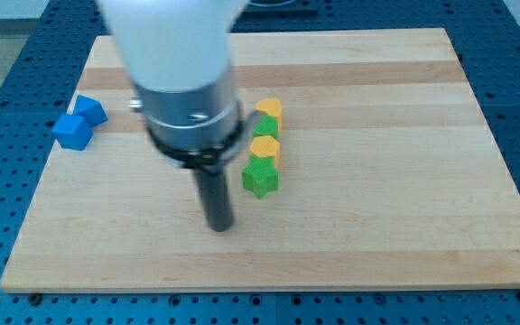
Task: Move the green star left to the yellow hexgaon
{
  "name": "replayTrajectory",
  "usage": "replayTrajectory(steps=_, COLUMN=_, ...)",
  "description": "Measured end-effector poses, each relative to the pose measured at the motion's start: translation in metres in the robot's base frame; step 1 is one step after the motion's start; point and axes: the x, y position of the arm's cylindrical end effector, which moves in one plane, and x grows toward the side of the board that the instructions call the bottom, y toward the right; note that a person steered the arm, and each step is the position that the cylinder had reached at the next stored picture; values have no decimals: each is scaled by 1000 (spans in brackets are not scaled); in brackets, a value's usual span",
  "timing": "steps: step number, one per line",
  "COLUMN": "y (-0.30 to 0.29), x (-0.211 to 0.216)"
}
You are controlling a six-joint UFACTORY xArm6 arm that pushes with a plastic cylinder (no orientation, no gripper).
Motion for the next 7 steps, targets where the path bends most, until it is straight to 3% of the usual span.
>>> replayTrajectory(steps=2, y=103, x=-33)
replayTrajectory(steps=3, y=63, x=-44)
replayTrajectory(steps=5, y=-83, x=-44)
replayTrajectory(steps=6, y=-87, x=-43)
replayTrajectory(steps=7, y=-42, x=-32)
